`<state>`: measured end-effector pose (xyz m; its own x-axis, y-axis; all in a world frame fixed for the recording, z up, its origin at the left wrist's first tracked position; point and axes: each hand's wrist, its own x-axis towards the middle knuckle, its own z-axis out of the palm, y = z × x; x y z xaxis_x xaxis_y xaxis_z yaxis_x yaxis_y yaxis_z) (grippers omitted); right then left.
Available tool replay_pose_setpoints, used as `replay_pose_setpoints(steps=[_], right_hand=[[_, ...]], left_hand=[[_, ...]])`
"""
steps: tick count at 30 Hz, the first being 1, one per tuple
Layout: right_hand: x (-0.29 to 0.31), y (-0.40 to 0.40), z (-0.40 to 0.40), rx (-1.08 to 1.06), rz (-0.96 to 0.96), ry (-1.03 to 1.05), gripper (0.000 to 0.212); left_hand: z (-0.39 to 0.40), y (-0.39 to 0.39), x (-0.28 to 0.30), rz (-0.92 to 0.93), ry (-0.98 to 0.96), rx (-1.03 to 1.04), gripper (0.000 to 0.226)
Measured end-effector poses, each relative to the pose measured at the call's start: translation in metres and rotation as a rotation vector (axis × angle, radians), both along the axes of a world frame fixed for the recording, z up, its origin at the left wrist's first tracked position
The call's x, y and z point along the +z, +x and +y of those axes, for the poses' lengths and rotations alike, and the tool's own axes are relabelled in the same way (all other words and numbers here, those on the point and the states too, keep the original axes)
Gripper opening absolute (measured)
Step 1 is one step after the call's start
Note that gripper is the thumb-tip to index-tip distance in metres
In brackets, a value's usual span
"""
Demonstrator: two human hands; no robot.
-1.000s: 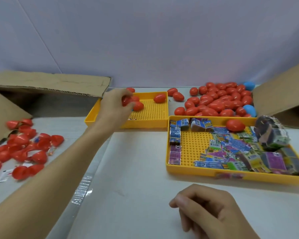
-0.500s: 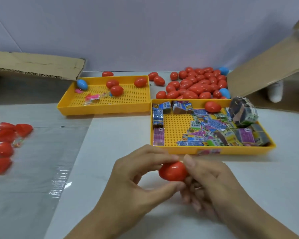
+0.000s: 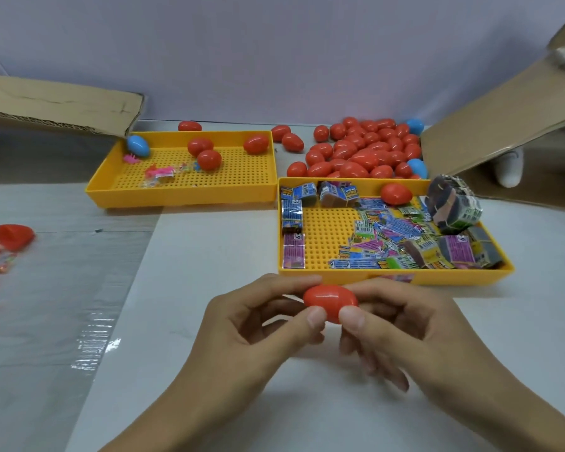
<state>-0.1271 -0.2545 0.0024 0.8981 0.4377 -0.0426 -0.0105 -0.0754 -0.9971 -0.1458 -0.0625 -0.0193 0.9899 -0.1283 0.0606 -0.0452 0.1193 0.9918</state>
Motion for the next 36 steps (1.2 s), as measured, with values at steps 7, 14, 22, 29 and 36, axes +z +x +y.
replay_pose_setpoints(steps=[7, 14, 22, 29, 36], right_hand=[[0.001, 0.0, -0.007, -0.005, -0.144, -0.063, 0.042], [-0.001, -0.001, -0.008, -0.045, -0.235, -0.082, 0.042], [0.001, -0.015, 0.0, -0.015, -0.222, -0.217, 0.028], [0.004, -0.005, 0.002, -0.003, 0.12, -0.086, 0.051], [-0.003, -0.002, 0.004, -0.015, 0.276, -0.02, 0.044]], left_hand=[[0.0, 0.0, -0.005, -0.154, -0.044, 0.003, 0.031], [0.0, -0.002, -0.006, -0.176, -0.078, 0.004, 0.031], [0.002, -0.001, -0.002, -0.059, 0.001, 0.095, 0.023], [0.0, -0.002, -0.004, 0.014, 0.03, -0.038, 0.029], [-0.004, -0.001, 0.0, 0.167, -0.047, 0.019, 0.038]])
